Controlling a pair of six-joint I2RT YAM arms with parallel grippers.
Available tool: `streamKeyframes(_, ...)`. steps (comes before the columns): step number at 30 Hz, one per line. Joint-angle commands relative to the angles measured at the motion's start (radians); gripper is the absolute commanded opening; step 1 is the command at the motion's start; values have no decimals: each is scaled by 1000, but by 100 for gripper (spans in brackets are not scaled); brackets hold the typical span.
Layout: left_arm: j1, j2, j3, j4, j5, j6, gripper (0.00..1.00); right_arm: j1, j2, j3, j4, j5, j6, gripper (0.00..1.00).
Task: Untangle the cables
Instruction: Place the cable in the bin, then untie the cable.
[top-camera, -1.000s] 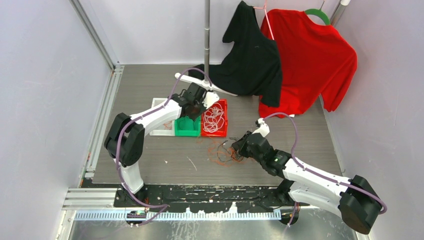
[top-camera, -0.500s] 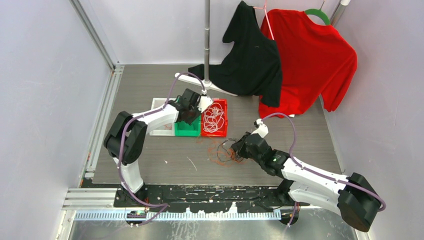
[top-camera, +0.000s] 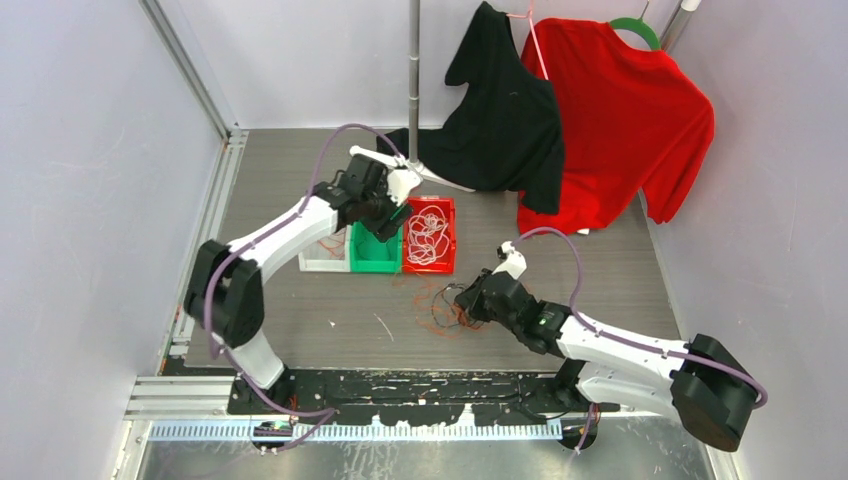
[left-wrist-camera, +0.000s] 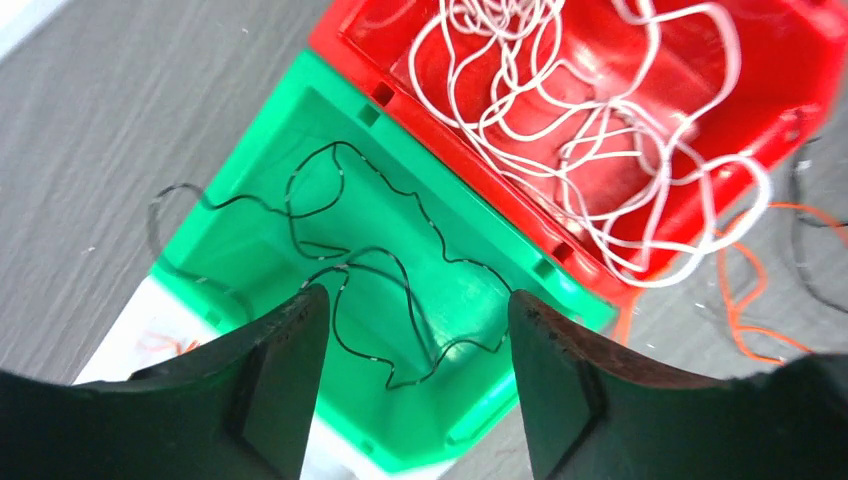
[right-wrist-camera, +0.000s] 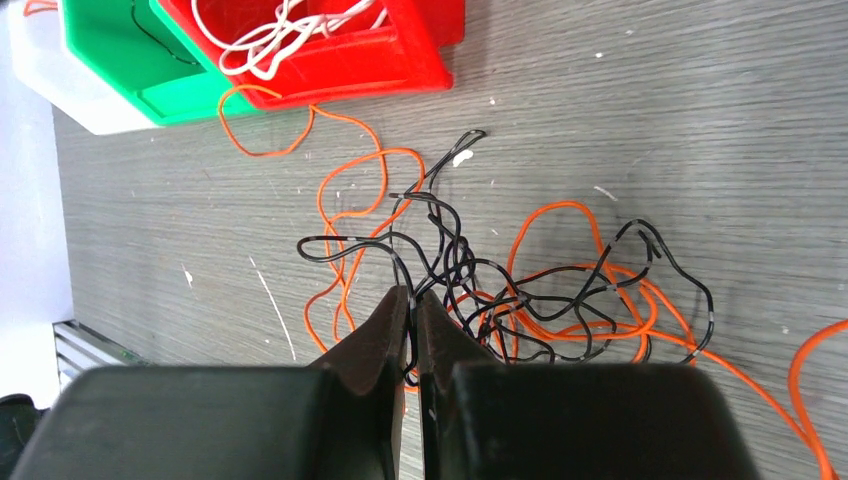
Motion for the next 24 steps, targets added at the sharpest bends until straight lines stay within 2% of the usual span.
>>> streamKeyframes(1, 6, -137, 5, -85, 85, -12, 71, 26, 26, 11, 77, -4, 16, 12)
streamKeyframes(5, 19, -158, 46, -217, 147, -15, 80, 45, 52, 19, 106, -7, 26, 12)
streamKeyframes(9, 27, -163, 79, -281, 235, -44, 79, 56, 57, 14, 127, 3, 43, 11)
streamKeyframes(14, 40, -165, 123, -310, 252, -42, 79, 66, 46, 12, 130, 12, 47, 11)
streamKeyframes(19, 42, -214, 137, -489, 444, 106, 80, 66, 68, 26, 168, -46, 13, 11)
streamKeyframes(22, 39, -249, 88, -579, 557, 173, 80, 67, 118, 46, 225, -108, -7, 11)
streamKeyframes(24, 22, -265, 40, -609, 581, 201, 78, 66, 157, 53, 302, -164, -13, 11)
